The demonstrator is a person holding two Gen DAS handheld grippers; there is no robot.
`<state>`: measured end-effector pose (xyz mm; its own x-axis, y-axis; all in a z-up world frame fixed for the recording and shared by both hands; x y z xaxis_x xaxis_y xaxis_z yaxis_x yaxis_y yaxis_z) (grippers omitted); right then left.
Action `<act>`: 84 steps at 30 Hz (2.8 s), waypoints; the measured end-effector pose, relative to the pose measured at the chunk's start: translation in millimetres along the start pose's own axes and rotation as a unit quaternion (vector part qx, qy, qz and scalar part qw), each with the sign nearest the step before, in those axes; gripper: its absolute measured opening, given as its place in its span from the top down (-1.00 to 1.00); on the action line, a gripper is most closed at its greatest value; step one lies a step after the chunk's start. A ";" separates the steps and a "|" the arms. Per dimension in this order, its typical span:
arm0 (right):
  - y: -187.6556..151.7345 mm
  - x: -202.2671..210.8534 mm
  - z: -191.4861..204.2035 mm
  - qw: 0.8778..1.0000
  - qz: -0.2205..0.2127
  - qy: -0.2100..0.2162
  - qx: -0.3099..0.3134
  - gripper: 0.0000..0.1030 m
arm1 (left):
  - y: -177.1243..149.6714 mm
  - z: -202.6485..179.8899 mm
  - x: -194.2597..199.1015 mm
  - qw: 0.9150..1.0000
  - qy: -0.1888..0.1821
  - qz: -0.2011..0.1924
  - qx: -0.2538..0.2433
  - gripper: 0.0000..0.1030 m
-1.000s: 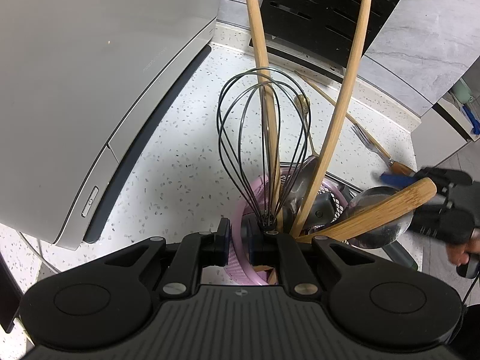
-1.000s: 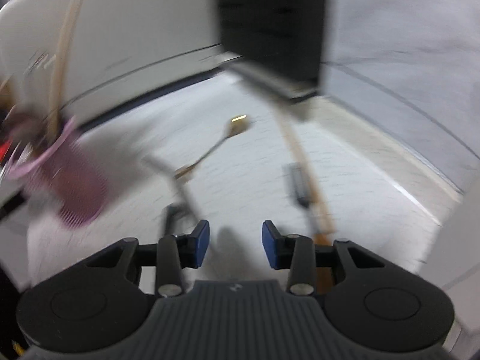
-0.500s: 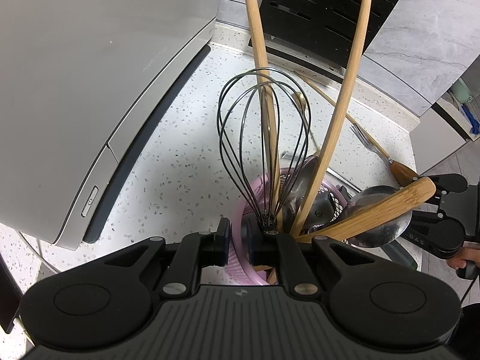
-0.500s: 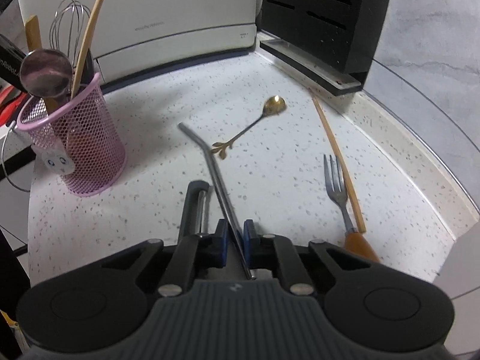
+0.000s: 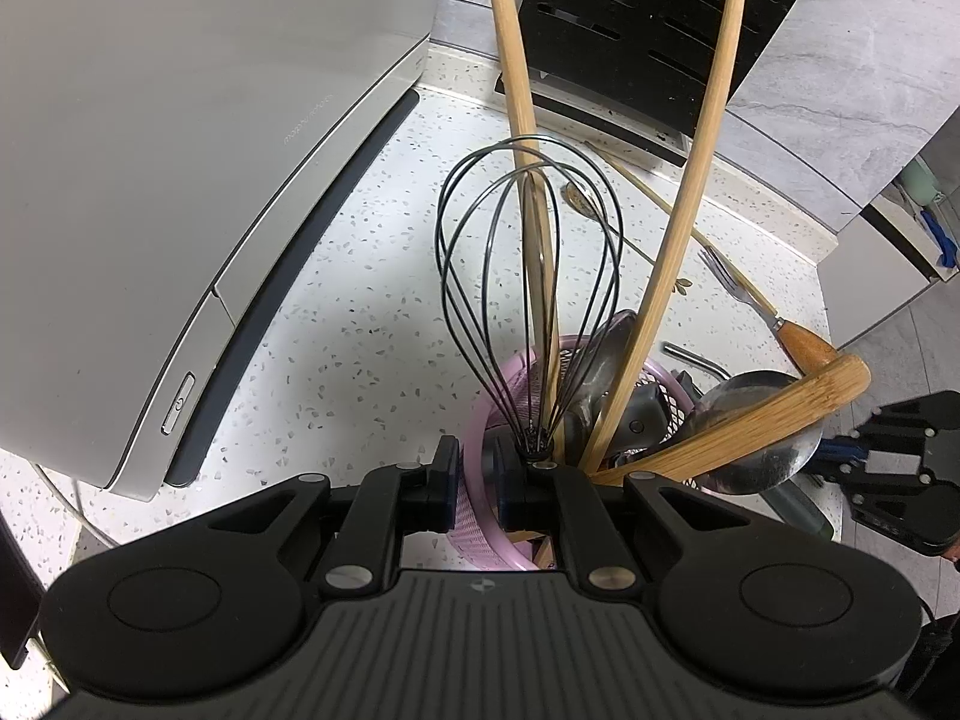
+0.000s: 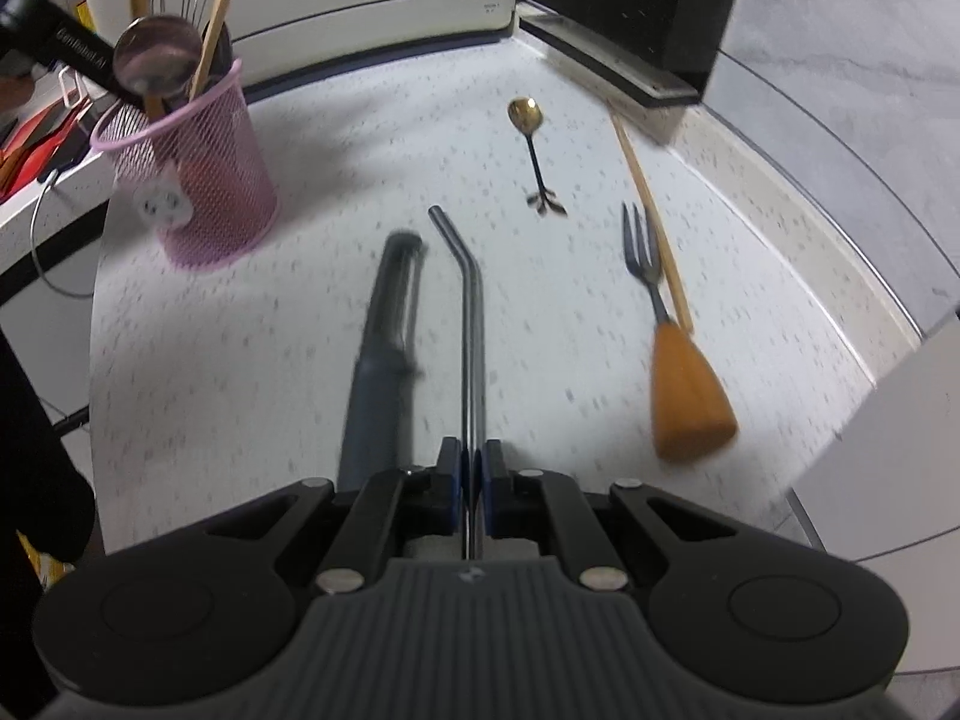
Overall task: Organize utensils
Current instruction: 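Lift the silver straw and carry it toward the pink cup, then lower the silver straw into the pink cup with the right gripper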
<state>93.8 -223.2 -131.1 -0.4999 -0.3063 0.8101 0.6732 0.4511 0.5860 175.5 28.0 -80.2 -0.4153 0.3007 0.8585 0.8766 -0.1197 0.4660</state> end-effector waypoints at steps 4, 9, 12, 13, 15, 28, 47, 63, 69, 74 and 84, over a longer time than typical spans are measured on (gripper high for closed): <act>-15.7 10.9 -9.2 1.000 0.009 0.000 -0.007 0.93 | -0.2 -0.3 -0.6 1.000 0.002 0.001 0.000 0.76; -33.0 21.5 -31.1 0.999 0.013 -0.014 -0.027 0.92 | 0.2 -1.4 -1.0 1.000 0.004 0.002 -0.001 0.76; -38.0 24.2 -44.1 0.999 0.009 -0.030 -0.042 0.91 | 0.2 -1.4 -1.1 1.000 0.004 0.002 -0.001 0.77; -39.0 24.8 -48.0 0.998 0.007 -0.034 -0.048 0.91 | 0.2 -1.3 -1.1 1.000 0.004 0.002 -0.001 0.77; -39.6 24.8 -54.4 0.998 0.003 -0.042 -0.056 0.72 | 0.2 -1.3 -1.2 1.000 0.003 0.002 -0.001 0.77; -62.6 22.6 -91.5 0.970 -0.018 0.053 -0.237 0.36 | 0.1 -1.1 -1.3 1.000 0.003 0.002 -0.001 0.76; -73.6 26.6 -90.8 0.948 -0.013 0.124 -0.294 0.89 | 0.1 -1.5 -2.3 1.000 0.004 0.001 -0.002 0.77; -36.2 48.1 -63.2 0.967 -0.052 0.123 -0.218 0.93 | 0.4 -2.1 -3.2 1.000 0.006 0.002 -0.003 0.76; -12.5 56.1 -60.2 0.965 -0.085 0.120 -0.218 0.93 | 0.5 -1.8 -2.9 1.000 0.006 0.002 -0.003 0.77; 3.5 67.0 -55.1 0.966 -0.106 0.115 -0.207 0.93 | 0.5 -1.1 -2.8 1.000 0.004 0.002 -0.001 0.77; 33.8 91.4 -45.4 0.969 -0.140 0.107 -0.171 0.93 | 0.1 -1.7 -3.3 1.000 0.006 0.004 -0.002 0.76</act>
<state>95.6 -274.0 -36.4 -0.5887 -0.5603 0.5827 0.6873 0.0326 0.7257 176.6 25.4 -82.6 -0.4113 0.2886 0.8646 0.8790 -0.1253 0.4600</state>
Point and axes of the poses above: each gripper's, at about its wrist camera, not at the fingertips, and x roughly against the way its jaws point, z to its left, y to its top, the point moved 8 cm from there along -x, roughly the way its jaws point, and after that the axes turned 4 degrees about -z, right-handed, at the moved point
